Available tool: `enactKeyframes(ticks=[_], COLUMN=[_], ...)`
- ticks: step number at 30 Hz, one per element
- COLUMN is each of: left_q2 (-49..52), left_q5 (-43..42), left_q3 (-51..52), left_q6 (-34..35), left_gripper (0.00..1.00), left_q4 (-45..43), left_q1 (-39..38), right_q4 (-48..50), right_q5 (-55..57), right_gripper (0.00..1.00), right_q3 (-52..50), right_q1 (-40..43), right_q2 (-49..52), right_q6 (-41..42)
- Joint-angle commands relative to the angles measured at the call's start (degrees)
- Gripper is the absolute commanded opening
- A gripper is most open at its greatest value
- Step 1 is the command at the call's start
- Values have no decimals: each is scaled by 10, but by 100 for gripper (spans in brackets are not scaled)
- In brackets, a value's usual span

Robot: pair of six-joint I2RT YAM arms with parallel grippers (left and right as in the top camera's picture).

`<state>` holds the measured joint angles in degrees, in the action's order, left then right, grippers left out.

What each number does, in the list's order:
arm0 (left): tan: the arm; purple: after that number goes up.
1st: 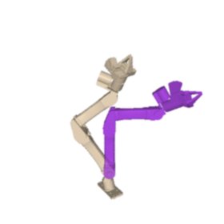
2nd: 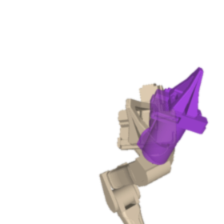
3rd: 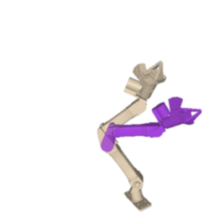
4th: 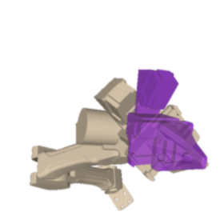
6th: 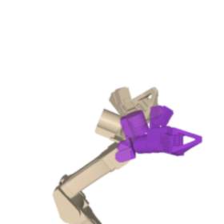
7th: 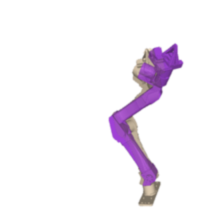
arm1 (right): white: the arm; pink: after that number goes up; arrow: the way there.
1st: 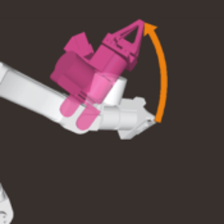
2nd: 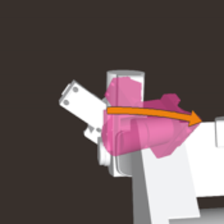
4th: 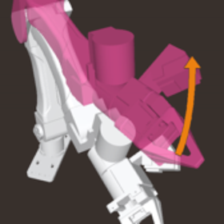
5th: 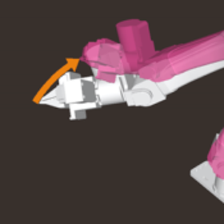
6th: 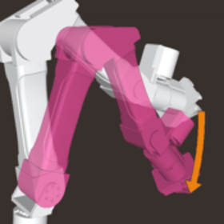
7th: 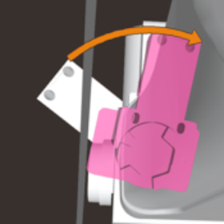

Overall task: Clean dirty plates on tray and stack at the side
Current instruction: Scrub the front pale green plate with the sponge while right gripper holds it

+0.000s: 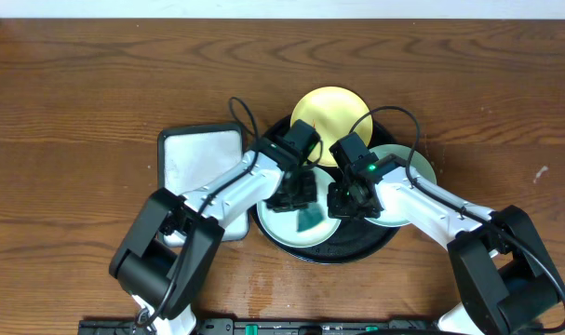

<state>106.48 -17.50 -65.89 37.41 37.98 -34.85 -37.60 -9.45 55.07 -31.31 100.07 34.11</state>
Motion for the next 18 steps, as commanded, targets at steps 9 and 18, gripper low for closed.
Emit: enactKeyframes(ticks=[9,18], left_q2=[-11,-23], left_q5=[209,24], left_q3=[11,19], left_q6=[-33,-16], left_gripper=[8,7], left_q4=[99,21], left_q1=[73,43], right_q4=[-12,-12], right_q5=[36,36], right_gripper=[1,1], right_q3=[-15,-15], right_q1=[-4,-4], right_q2=[26,26], right_q6=[-9,-9])
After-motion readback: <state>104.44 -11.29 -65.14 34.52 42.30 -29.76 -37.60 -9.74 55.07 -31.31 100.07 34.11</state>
